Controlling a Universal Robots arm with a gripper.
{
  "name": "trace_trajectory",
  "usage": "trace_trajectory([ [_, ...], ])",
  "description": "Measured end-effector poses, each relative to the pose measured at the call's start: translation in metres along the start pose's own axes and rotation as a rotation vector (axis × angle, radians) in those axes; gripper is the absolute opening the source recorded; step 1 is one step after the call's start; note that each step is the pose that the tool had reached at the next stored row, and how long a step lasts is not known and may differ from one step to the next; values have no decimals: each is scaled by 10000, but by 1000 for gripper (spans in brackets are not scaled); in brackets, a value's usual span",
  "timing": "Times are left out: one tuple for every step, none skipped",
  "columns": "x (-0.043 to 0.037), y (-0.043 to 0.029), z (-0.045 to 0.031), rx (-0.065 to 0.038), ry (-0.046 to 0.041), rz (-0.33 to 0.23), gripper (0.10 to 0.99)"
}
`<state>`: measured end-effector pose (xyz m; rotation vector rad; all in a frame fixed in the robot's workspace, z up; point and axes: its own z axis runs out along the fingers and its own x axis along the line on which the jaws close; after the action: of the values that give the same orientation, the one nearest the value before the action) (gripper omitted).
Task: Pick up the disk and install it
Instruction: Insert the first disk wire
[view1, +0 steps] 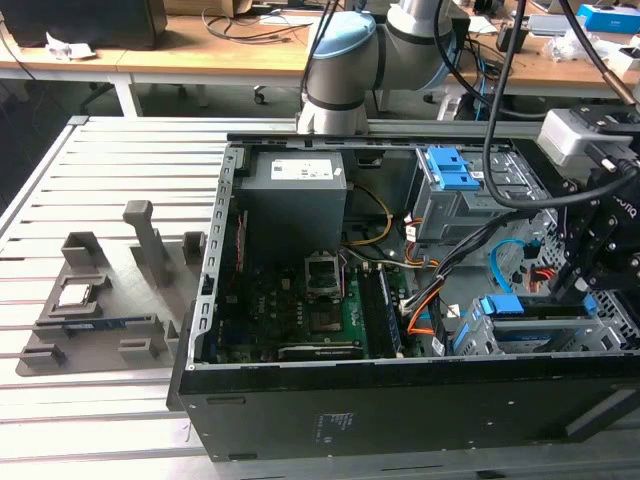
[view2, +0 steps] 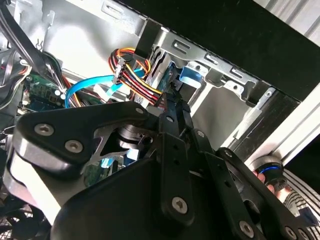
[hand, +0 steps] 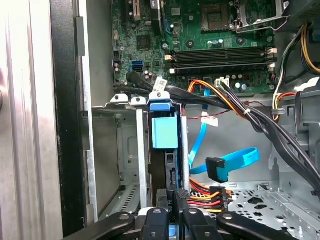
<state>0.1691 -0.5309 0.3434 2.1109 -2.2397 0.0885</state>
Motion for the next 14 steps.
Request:
trace_trajectory([
  [-2, -2, 19, -1, -3, 4, 180],
  [-4, -2, 36, -2, -4, 5, 180],
  [-5, -3, 49, 0, -1, 4, 180],
  [-5, -3, 57, 1, 1, 4, 180],
  [-6, -3, 64, 1, 4, 4, 180],
  [-7, -3, 70, 0, 10, 4, 180],
  [-6, -3, 72, 0, 8, 4, 180],
  [-7, -2, 74, -1, 5, 5, 180],
  [-7, -2, 76, -2, 1, 5, 192],
  [-7, -2, 76, -1, 2, 5, 255],
  [-6, -2, 68, -1, -6, 5, 255],
  [-11, -1, 28, -2, -9, 6, 255],
  [-27, 0, -63, -1, -7, 6, 255],
  [-44, 1, -128, -1, -7, 5, 255],
])
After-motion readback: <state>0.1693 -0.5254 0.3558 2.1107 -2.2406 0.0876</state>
